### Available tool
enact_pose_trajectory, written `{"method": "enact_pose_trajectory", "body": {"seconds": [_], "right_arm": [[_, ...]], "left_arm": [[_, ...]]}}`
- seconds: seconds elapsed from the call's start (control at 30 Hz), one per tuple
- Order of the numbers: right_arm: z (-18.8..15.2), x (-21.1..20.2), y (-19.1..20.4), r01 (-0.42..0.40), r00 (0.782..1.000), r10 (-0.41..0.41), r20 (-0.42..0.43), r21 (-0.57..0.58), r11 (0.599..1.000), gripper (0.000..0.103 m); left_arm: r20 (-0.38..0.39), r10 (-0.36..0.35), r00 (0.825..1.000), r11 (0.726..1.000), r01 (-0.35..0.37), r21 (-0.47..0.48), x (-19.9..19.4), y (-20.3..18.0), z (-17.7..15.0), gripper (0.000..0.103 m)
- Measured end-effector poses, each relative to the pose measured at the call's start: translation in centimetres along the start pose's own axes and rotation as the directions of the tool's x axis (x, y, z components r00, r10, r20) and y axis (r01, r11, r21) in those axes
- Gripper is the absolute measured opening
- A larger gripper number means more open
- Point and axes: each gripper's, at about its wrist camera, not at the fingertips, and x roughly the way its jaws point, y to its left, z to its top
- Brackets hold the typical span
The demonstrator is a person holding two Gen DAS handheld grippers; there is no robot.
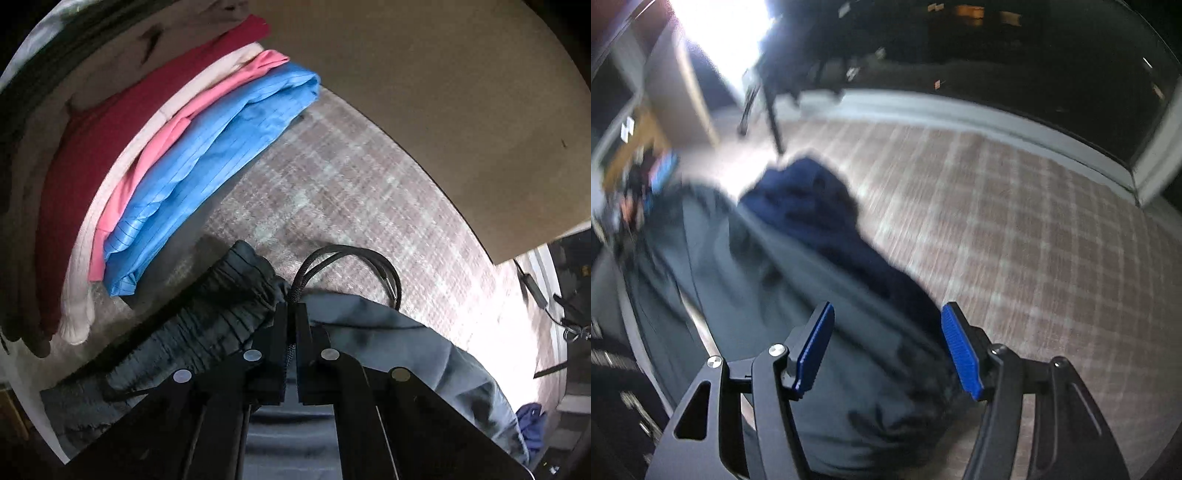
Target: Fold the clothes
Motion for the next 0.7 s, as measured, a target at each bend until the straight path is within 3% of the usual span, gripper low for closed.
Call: {"method": "enact_pose_trajectory", "body": {"seconds": [0.1,0.27,0.33,0.43,0.53,0.63,0.7], "right_arm": [[-0.2,1.7,1.7,-0.001,0.998,-0.005,-0.06,-0.088,0.996,0.06],[-1.0,3.8,1.7,0.082,0.988,-0.1,-0.115,-0.148,0.986,0.057],[-1.1,4.3,1.4,0.072,0.988,-0.087,-0.129,-0.121,0.99,0.016],[-1.2,2.8,2.8,0.125,0.989,-0.135,-0.053,-0.165,0.978,0.005],[-1.5,0.1,3.9,0.174,0.984,-0.167,0.059,-0.162,0.971,0.004],[-2.2,-3.2,4.8,0.206,0.967,-0.186,0.172,-0.11,0.972,0.003],[-3.4,-5.1,6.1,0.253,0.944,-0.228,0.238,-0.079,0.964,0.003]], "left_arm": [[0.006,-0.013,1.0,1.0,0.013,0.013,-0.8,-0.1,-0.6,0.003],[0.022,-0.025,0.999,0.999,0.024,0.022,-2.1,0.6,-1.3,0.003],[0.03,-0.028,0.999,0.999,0.027,0.035,-2.6,0.7,-1.8,0.003],[0.042,-0.037,0.998,0.998,0.034,0.059,-3.4,0.7,-2.6,0.003],[0.057,-0.059,0.997,0.995,0.054,0.086,-4.6,0.8,-3.5,0.002],[0.073,-0.092,0.993,0.991,0.084,0.104,-6.0,1.2,-4.5,0.002],[0.085,-0.123,0.989,0.986,0.112,0.122,-7.2,1.8,-5.4,0.002]]}}
